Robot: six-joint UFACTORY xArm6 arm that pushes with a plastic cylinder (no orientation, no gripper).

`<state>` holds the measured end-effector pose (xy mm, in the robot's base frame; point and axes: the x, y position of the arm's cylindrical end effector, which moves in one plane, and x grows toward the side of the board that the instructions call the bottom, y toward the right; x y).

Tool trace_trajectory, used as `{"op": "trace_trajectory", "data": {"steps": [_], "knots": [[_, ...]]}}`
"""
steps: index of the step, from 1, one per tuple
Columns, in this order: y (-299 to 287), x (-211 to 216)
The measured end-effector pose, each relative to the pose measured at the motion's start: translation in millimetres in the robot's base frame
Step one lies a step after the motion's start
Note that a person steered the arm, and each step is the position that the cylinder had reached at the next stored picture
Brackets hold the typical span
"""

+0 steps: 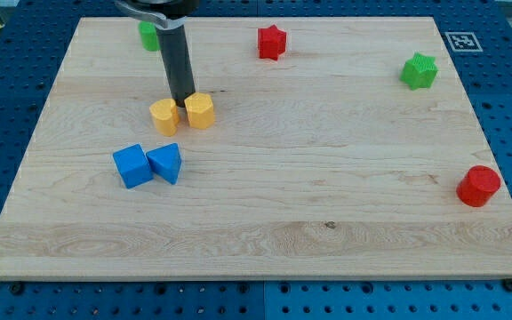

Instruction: Slide the hexagon above the green star

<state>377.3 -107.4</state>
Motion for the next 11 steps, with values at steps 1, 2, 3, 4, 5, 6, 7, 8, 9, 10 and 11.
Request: {"op": "trace_trajectory", "data": {"steps": [1, 2, 3, 4, 5, 6, 7, 8, 9, 10, 11], "knots": [[-18, 3], [-13, 38], [34, 48], [96, -2], [102, -19], [60, -4], [44, -16], [74, -43], [104, -49], [141, -49], [165, -49]]}}
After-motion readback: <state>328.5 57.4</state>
